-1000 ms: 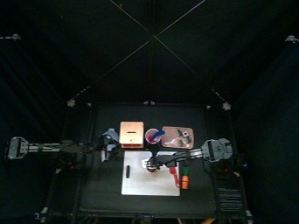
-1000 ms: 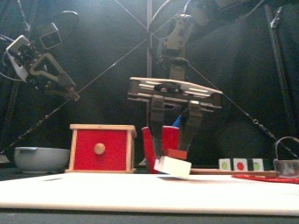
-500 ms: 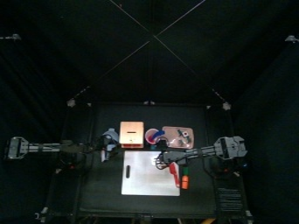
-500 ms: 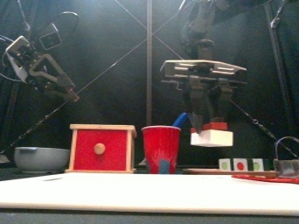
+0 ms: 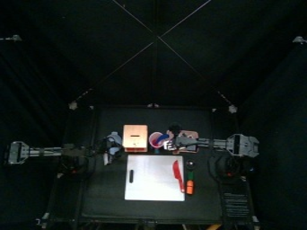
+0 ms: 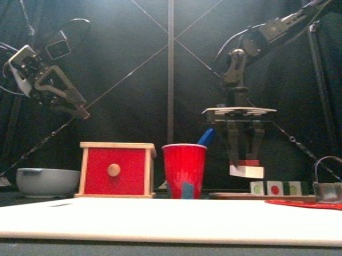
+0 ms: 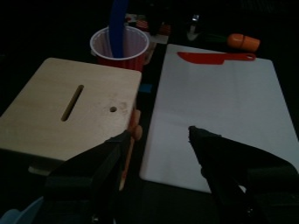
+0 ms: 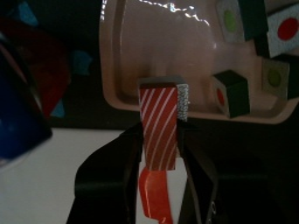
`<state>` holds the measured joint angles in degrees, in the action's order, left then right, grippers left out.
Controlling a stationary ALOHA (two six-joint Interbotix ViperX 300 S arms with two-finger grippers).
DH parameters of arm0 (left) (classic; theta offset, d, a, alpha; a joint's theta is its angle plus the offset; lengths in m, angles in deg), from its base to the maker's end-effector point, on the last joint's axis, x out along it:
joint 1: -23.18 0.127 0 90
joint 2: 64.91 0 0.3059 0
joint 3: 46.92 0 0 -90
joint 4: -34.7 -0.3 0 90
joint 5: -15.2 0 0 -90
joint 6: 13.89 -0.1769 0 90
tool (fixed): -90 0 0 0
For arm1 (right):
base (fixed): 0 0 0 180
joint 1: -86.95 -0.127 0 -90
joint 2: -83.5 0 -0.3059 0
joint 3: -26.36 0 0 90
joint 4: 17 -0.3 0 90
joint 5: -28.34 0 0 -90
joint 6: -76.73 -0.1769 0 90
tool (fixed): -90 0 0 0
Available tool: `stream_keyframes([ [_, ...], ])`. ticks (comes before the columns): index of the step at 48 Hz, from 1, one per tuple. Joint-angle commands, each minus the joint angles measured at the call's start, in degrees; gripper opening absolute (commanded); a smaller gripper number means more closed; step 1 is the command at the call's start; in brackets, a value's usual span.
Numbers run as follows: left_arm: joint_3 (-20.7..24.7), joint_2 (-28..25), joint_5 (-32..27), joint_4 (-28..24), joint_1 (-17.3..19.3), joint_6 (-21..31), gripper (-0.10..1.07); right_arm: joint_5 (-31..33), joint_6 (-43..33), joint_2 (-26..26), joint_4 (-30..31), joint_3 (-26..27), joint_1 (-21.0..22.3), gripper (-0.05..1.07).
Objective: Put salmon sushi onto plate
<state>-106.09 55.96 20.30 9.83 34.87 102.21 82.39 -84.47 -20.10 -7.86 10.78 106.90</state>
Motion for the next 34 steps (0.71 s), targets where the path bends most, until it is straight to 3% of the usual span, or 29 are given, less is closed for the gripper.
stream_keyframes([
  [1,0.6,-0.2,0.2,0.2,0.3,0.0,0.91,-1.3,0.4,2.4,-1.4,-0.4,1.8,0.89],
  [9,0.5,-0.1,0.2,0.1,0.4,0.0,0.91,-2.0,0.4,3.3,-1.7,-1.3,2.4,1.0],
  [16,0.4,-0.1,0.2,0.2,0.3,0.0,0.91,-2.1,0.2,5.7,-2.0,-1.2,1.7,1.0],
  [28,0.4,-0.1,0.2,0.2,0.4,0.0,0.91,-2.7,-0.4,11.6,-1.9,-3.9,-6.9,1.0],
  [34,0.5,-0.2,0.2,0.2,0.4,0.1,0.91,-7.6,0.4,14.6,-1.4,-5.6,-12.0,1.0],
])
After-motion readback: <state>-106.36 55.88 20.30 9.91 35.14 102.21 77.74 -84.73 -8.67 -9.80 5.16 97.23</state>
